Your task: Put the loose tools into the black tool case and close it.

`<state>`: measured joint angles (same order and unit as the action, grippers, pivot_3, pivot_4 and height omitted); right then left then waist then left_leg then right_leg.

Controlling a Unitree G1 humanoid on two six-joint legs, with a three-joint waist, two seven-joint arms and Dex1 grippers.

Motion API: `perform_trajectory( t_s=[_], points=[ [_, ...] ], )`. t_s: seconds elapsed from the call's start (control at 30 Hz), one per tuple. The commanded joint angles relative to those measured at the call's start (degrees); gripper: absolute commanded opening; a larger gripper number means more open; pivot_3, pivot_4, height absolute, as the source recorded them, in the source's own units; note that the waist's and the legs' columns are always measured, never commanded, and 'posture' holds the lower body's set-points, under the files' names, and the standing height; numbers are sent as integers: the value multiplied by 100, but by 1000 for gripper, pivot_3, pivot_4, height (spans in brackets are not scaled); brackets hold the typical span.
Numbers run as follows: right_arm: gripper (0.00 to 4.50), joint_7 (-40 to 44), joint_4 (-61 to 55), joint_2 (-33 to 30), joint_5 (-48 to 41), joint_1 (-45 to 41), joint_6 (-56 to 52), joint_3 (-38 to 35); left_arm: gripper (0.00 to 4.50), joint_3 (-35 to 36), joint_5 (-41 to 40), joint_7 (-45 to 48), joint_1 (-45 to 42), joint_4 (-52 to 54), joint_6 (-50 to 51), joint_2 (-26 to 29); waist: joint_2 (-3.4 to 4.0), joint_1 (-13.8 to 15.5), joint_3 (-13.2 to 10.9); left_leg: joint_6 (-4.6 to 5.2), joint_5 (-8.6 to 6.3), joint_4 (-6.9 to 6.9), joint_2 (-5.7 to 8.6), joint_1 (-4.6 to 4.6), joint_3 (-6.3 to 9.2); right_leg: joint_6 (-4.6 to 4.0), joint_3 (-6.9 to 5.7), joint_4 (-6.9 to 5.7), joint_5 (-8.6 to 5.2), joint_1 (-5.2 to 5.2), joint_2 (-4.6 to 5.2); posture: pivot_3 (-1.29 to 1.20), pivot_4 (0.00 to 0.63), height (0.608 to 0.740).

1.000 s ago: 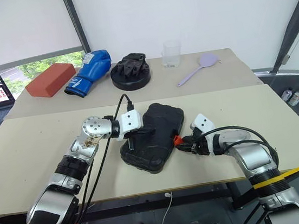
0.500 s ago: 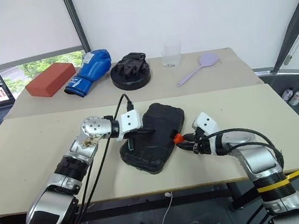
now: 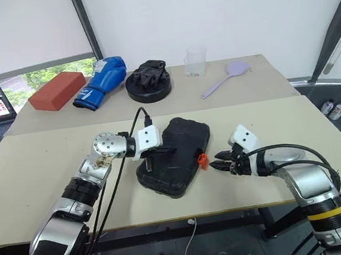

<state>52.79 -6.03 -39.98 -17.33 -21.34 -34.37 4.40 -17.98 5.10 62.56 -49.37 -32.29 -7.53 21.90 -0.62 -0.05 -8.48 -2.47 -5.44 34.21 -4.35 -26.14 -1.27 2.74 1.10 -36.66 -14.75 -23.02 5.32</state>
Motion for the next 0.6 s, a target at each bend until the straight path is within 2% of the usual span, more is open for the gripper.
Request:
perform_trajectory(
  t_s=[0.03, 0.07, 0.27, 0.47, 0.6],
  points=[
    [289, -27, 72, 90, 193, -79, 329, 163, 0, -271, 263, 48, 324, -332, 86, 33, 0, 0, 0, 0, 0, 0, 0, 0, 0, 0, 0, 0, 0, -3, 0, 0, 150, 735],
    [78, -61, 131, 138, 267, -124, 393, 233, 0, -278, 266, 53, 321, -332, 83, 30, 0, -1, 0, 0, 0, 0, 0, 0, 0, 0, 0, 1, 0, -4, 0, 0, 150, 735],
    [78, -243, 354, 488, 644, -416, 684, 589, 0, -354, 350, 60, 301, -383, -28, 35, 0, -7, 0, 0, 0, 0, 0, 1, 0, 0, 0, 2, 0, -9, 0, 0, 150, 735],
    [78, -388, 261, 771, 645, -576, 715, 494, 0, -445, 405, 60, 384, -322, -125, 20, 0, -35, 0, 0, 0, -3, 0, 0, 0, 0, 1, 0, 0, -4, -1, 0, 150, 735],
    [78, -317, -7, 778, 463, -657, 604, 313, 0, -721, 712, 76, 591, -205, -595, 166, 2, -63, 1, 0, 0, -4, 0, 1, 0, -1, 1, -3, 0, -5, -1, 0, 150, 735]
  ],
)
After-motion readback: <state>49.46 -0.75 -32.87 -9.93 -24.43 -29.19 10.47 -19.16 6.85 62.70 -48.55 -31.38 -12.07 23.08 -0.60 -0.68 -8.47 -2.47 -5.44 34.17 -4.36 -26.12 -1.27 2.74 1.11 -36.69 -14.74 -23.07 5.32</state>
